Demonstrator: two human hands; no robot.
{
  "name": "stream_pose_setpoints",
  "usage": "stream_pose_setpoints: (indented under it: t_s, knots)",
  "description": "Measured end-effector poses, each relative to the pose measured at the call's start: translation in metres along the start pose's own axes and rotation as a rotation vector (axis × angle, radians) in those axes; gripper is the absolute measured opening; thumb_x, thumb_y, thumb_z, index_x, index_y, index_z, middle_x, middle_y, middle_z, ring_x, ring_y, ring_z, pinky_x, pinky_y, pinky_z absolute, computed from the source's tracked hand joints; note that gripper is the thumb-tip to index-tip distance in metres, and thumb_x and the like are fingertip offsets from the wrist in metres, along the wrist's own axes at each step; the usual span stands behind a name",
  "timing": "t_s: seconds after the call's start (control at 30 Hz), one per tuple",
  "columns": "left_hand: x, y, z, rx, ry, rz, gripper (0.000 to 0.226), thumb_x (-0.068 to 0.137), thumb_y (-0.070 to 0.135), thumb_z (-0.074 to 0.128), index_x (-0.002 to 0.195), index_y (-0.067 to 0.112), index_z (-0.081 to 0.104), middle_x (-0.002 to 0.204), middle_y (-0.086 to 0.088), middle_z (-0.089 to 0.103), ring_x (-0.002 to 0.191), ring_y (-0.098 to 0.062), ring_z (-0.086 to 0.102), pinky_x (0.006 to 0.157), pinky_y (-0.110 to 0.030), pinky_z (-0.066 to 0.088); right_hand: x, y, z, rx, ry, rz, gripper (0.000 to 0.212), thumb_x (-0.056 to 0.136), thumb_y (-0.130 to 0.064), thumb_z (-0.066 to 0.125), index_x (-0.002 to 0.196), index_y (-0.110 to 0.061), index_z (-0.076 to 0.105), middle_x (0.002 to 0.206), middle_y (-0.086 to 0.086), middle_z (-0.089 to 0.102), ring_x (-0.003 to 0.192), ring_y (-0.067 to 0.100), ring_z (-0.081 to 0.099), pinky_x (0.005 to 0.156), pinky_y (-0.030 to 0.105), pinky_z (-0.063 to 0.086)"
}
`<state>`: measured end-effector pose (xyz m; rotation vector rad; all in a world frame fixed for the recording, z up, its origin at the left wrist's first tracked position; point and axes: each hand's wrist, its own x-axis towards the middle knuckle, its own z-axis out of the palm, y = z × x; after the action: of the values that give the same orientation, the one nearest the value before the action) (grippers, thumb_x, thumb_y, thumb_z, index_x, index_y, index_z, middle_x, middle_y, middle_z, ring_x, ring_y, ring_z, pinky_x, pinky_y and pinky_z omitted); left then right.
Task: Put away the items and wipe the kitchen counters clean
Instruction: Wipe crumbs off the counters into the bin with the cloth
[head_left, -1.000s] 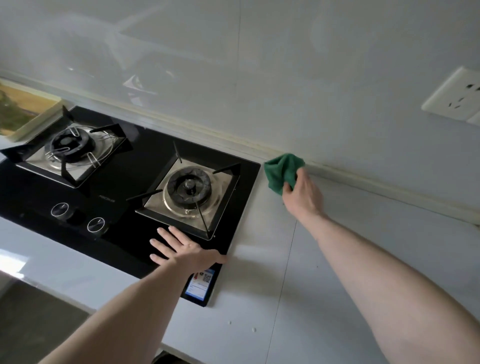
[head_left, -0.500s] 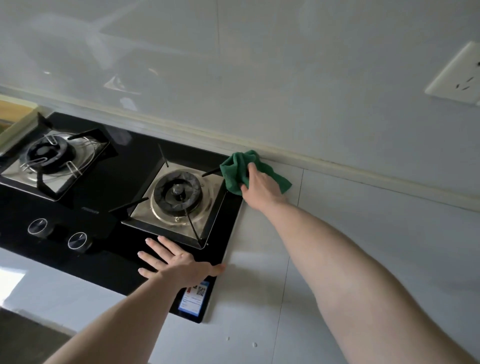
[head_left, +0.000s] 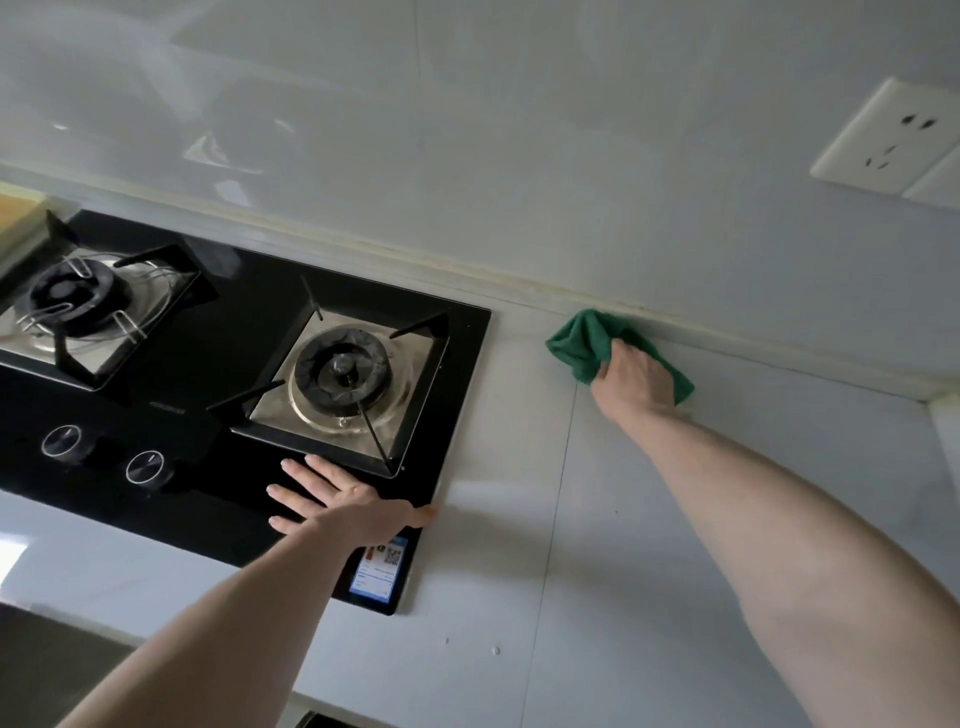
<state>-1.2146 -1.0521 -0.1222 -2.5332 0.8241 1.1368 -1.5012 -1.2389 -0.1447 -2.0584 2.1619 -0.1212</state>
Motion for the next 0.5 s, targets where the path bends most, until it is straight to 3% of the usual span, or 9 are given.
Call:
stream_pose_setpoints:
  t_s: [0.13, 0.27, 0.33, 0.5]
  knots:
    - [0.001, 0.002, 0.003, 0.002, 0.003, 0.002, 0.183, 0.033, 0.095, 0.071, 0.149, 0.003, -0.036, 0.158, -0.021, -0.039, 0.146, -0.048, -0.031, 0.120, -0.063, -0.008, 0.021, -0.039, -0.014, 0.139, 0.055, -0.116, 0.021, 0.095, -0.018, 0.051, 0.114, -0.013, 0.060, 0.119, 0.012, 0.068, 0.111, 0.035, 0.063, 0.082, 0.037, 0.046]
    - [0.002, 0.000, 0.006, -0.002, 0.021, 0.000, 0.182, 0.034, 0.096, 0.070, 0.150, 0.003, -0.034, 0.159, -0.021, -0.038, 0.147, -0.048, -0.030, 0.121, -0.064, -0.007, 0.020, -0.062, -0.001, 0.065, -0.122, -0.218, 0.027, 0.092, -0.016, 0.054, 0.119, -0.014, 0.059, 0.126, 0.007, 0.064, 0.118, 0.031, 0.058, 0.098, 0.041, 0.046]
    - [0.002, 0.000, 0.007, 0.008, 0.027, 0.002, 0.180, 0.036, 0.095, 0.070, 0.151, 0.003, -0.034, 0.159, -0.021, -0.037, 0.147, -0.048, -0.030, 0.121, -0.064, -0.007, 0.009, -0.050, 0.010, 0.055, -0.131, -0.207, 0.030, 0.093, -0.019, 0.053, 0.122, -0.014, 0.059, 0.129, 0.007, 0.062, 0.122, 0.031, 0.055, 0.103, 0.045, 0.044]
    - [0.003, -0.001, 0.011, 0.005, 0.077, 0.004, 0.179, 0.037, 0.096, 0.069, 0.152, 0.003, -0.032, 0.160, -0.022, -0.035, 0.148, -0.048, -0.028, 0.121, -0.063, -0.007, -0.015, -0.004, 0.013, 0.077, -0.045, -0.102, 0.029, 0.093, -0.022, 0.052, 0.120, -0.017, 0.061, 0.124, 0.006, 0.064, 0.118, 0.030, 0.058, 0.098, 0.043, 0.048]
